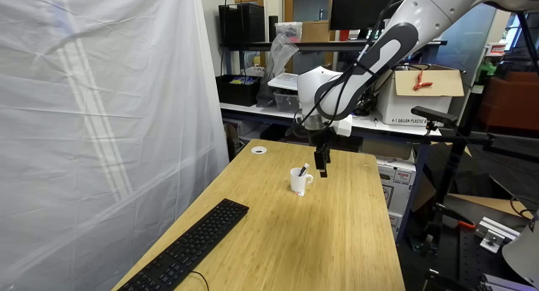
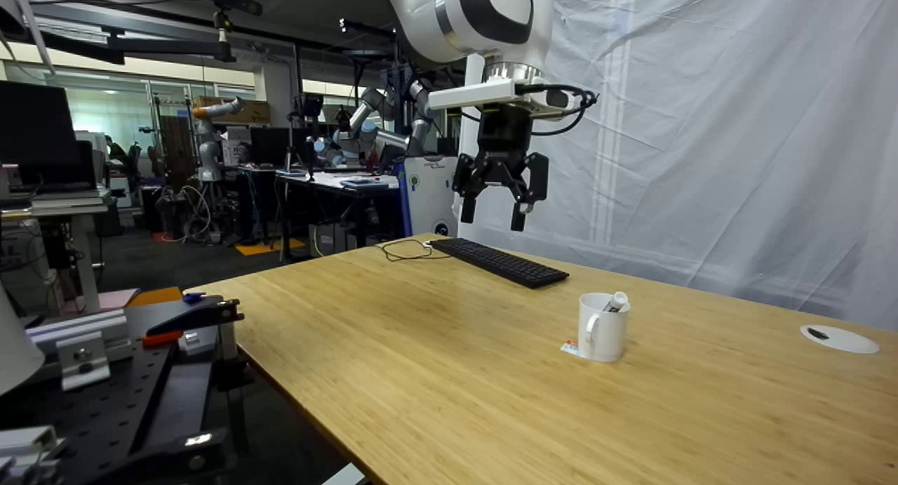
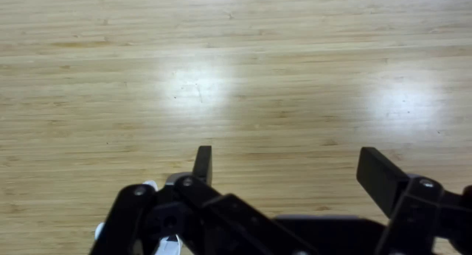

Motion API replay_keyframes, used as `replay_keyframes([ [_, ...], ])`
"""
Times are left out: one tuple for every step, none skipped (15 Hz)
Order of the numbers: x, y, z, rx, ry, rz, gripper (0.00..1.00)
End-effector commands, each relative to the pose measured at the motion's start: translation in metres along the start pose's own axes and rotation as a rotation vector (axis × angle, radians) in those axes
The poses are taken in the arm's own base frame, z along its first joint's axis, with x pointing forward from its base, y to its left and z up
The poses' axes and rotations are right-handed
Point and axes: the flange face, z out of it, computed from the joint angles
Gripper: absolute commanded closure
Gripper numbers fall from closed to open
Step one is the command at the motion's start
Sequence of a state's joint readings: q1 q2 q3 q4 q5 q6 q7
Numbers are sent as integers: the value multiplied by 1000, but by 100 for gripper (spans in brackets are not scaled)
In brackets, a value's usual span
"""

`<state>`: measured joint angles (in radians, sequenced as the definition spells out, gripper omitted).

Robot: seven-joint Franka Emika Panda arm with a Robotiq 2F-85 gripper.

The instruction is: Place the black marker inside the white mug

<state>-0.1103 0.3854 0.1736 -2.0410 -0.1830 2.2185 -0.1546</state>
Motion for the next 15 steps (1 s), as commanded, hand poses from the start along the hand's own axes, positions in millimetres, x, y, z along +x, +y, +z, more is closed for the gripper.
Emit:
replay_keyframes([
  [-6, -2, -13, -56, -25, 26, 0],
  [-7, -5, -13, -75, -15, 40, 0],
  [-6, -5, -11, -104, 1, 86, 0],
  [-8, -6, -8, -107, 1, 116, 0],
  [-10, -6, -4, -107, 12, 164, 0],
  [-3, -7, -3, -82, -19, 108, 0],
  [-4, -7, 0, -87, -17, 133, 0],
  [-4, -7, 1, -89, -14, 146, 0],
  [-4, -7, 1, -90, -11, 152, 0],
  [-4, -6, 1, -90, -9, 155, 0],
  [-4, -6, 1, -90, -8, 157, 0],
  [-4, -6, 1, -91, -8, 157, 0],
  [-4, -6, 1, -91, -7, 157, 0],
  [-4, -6, 1, -91, -7, 158, 0],
  [-4, -6, 1, -91, -7, 158, 0],
])
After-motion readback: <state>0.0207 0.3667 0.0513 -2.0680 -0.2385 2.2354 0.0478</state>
